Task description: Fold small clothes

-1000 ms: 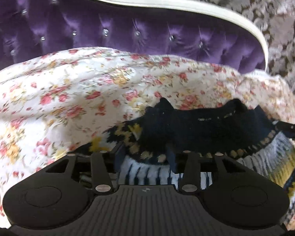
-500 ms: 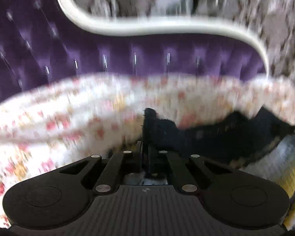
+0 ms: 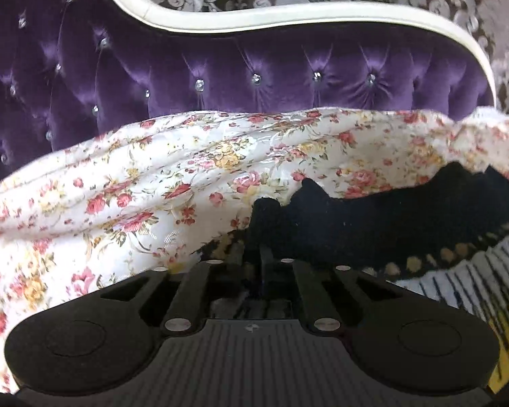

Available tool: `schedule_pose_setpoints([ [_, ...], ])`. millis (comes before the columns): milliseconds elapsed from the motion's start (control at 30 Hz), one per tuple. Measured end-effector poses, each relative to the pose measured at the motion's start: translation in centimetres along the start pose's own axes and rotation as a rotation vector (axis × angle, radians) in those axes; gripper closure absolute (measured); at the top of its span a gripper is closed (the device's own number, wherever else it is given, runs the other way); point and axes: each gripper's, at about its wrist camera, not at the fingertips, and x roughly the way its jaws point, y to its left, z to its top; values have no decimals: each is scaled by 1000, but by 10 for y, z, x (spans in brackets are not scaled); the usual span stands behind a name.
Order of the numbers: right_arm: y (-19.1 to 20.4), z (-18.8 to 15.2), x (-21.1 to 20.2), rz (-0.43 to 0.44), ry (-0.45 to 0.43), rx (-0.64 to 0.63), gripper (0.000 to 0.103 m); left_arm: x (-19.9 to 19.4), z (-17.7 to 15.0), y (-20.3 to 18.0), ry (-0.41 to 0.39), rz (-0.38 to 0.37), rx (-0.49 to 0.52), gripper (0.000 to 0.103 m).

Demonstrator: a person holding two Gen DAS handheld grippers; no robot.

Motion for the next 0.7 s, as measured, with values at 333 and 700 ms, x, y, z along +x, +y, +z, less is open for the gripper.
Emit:
schedule_pose_setpoints([
  [333,-6,-4,-8,-36,-28,12,11,-24,-1,32,74,50,-217,27],
  [700,-24,9,-29,-31,-29,167,0,-85,-2,-16,88,41,-164,16],
])
